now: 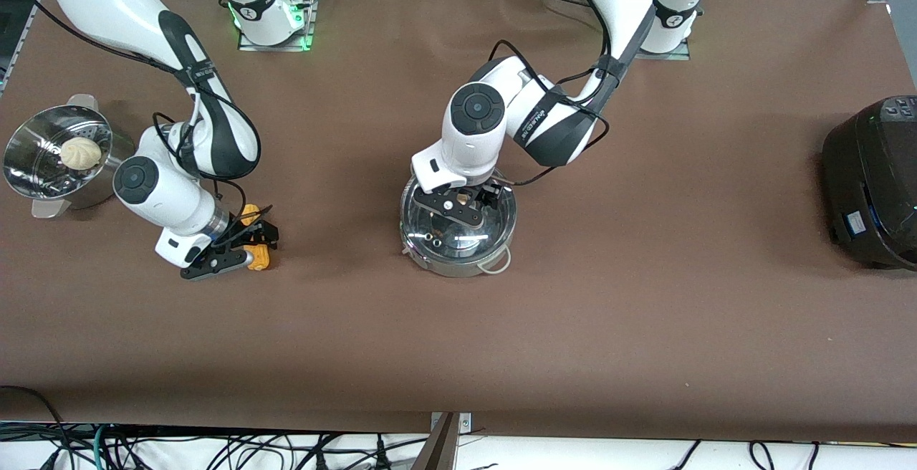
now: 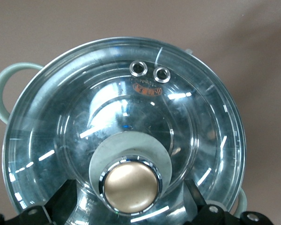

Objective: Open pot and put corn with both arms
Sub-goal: 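Close the left gripper on the lid knob while the right gripper grasps the corn, then lift the lid with the left gripper while the right gripper lifts the corn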

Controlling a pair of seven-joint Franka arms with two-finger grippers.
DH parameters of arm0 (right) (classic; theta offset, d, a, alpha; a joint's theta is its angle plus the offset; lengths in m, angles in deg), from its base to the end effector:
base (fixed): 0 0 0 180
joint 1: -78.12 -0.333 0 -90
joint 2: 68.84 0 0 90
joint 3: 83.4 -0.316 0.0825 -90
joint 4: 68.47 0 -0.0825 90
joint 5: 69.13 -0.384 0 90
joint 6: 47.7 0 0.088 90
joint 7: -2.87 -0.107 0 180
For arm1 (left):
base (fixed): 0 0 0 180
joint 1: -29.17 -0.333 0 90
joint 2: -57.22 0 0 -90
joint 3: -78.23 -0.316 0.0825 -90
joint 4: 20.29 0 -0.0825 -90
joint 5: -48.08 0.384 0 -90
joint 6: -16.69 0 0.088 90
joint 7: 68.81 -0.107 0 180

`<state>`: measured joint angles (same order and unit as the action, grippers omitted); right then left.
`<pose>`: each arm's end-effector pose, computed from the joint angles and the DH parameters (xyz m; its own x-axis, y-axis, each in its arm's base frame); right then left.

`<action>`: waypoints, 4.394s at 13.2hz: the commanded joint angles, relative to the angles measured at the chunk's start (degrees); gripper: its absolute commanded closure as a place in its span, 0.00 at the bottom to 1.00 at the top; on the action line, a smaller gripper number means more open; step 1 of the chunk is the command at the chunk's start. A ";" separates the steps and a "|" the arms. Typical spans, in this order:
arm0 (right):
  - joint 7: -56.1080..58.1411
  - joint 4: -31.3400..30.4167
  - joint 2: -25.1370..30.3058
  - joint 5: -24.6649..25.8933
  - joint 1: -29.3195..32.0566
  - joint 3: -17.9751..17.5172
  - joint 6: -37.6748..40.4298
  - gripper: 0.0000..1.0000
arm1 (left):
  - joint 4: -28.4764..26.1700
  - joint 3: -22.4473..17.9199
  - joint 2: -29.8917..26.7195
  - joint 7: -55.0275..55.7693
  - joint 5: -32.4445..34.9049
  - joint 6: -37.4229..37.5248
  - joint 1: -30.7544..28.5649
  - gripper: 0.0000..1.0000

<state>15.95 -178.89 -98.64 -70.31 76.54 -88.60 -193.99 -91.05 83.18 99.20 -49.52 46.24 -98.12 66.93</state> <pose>0.6327 0.0720 0.2280 0.9446 0.3066 0.1169 0.3122 -0.9495 -0.0326 0.5615 -0.4980 0.3382 0.9315 -0.3638 0.0060 -0.3627 -0.9271 0.0946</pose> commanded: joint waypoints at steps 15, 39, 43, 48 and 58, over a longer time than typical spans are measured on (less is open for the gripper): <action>6.35 -3.84 -2.02 -0.76 2.63 -0.43 -6.64 0.00 | 1.23 -0.74 0.46 0.39 -0.89 -1.03 -0.14 0.36; 5.47 -3.23 7.72 -1.20 2.45 -0.61 7.04 0.76 | 0.97 -1.18 -12.63 2.61 0.07 19.70 -8.13 0.96; 2.15 0.72 13.09 -2.60 2.45 -0.52 19.42 0.76 | -1.83 -1.35 -13.07 -1.19 2.69 24.97 -15.77 0.95; -6.02 5.83 16.43 -2.52 2.10 -3.23 29.66 0.76 | -10.95 -1.18 -13.69 -3.39 10.44 21.23 -21.66 0.95; -39.31 10.56 16.71 4.24 -3.32 -16.51 29.92 0.77 | -34.17 -1.00 -13.86 -20.87 11.41 -8.75 -33.80 0.94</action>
<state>-15.62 -171.09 -81.15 -68.69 76.77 -104.28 -165.53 -120.15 81.29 88.13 -69.05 56.18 -102.77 34.11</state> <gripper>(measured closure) 0.687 0.498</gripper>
